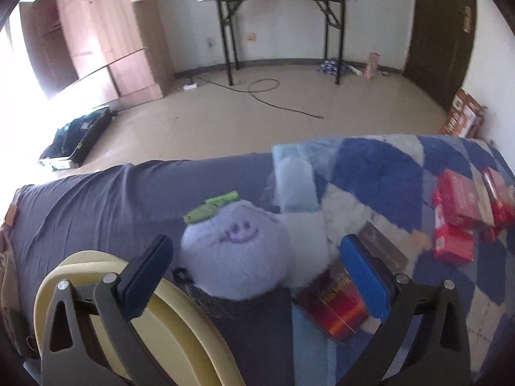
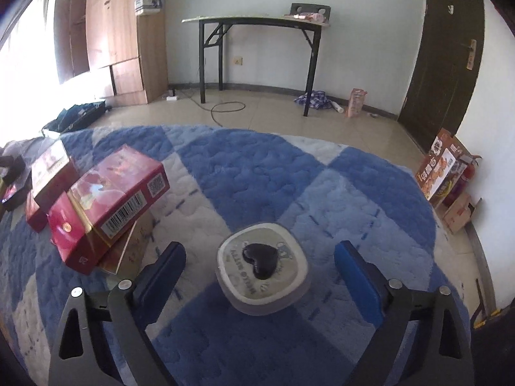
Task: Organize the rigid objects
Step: 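Grasp the lavender plush hat with the left tool while the right tool grasps the white round container, then place the plush hat in the yellow basin with the left tool while the right tool places the container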
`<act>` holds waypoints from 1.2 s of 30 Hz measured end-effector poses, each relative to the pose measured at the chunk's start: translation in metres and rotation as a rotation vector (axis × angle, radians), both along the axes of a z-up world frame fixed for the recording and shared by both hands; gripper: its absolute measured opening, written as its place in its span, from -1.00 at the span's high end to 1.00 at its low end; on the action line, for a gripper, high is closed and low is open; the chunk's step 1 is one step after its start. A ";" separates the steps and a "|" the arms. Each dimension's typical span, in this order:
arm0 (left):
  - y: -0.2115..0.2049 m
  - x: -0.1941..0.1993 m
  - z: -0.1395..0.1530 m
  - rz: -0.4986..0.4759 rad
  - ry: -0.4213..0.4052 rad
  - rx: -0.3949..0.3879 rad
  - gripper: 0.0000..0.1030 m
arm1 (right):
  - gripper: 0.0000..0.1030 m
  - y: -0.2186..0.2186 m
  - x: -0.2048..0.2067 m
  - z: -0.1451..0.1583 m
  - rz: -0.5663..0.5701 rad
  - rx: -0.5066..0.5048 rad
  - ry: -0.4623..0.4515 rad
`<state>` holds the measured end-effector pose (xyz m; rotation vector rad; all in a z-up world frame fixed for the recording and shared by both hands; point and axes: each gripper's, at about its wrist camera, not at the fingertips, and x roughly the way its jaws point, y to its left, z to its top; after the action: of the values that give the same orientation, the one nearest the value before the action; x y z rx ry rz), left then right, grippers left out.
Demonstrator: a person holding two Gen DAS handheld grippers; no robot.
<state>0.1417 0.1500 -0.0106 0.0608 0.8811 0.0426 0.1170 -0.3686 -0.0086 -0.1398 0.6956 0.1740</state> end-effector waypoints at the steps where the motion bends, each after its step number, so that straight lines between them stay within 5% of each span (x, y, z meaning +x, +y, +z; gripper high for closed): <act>1: 0.003 0.002 0.000 0.006 0.003 -0.006 -1.00 | -0.83 0.001 0.002 0.000 0.002 -0.006 0.003; 4: 0.007 0.006 -0.001 0.007 0.001 0.003 -1.00 | -0.82 0.002 0.007 0.001 0.003 -0.005 0.001; 8: 0.011 0.012 -0.012 -0.010 0.029 0.005 -0.98 | -0.54 0.000 0.009 -0.003 0.014 0.017 -0.004; 9: 0.011 0.012 -0.013 -0.019 0.022 -0.002 -0.90 | -0.38 -0.001 0.008 -0.007 0.018 0.027 -0.006; 11: 0.012 0.012 -0.014 -0.026 0.029 -0.011 -0.28 | -0.16 -0.003 0.007 -0.010 0.013 0.037 -0.010; 12: 0.013 0.011 -0.012 -0.023 0.022 -0.003 -0.23 | 0.01 -0.004 0.004 -0.011 0.017 0.039 -0.016; 22: 0.015 -0.022 0.038 -0.084 -0.076 -0.073 -0.17 | 0.04 -0.008 -0.020 -0.002 0.056 0.067 -0.093; 26: 0.000 -0.015 0.018 -0.119 0.018 -0.036 -0.17 | 0.03 -0.001 -0.027 -0.006 0.080 0.041 -0.095; 36: 0.008 -0.006 0.009 -0.066 -0.049 -0.039 -0.21 | 0.03 0.005 -0.026 -0.010 0.097 0.018 -0.078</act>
<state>0.1356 0.1580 -0.0014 0.0523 0.8299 -0.0346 0.0909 -0.3634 -0.0187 -0.1622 0.6096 0.2663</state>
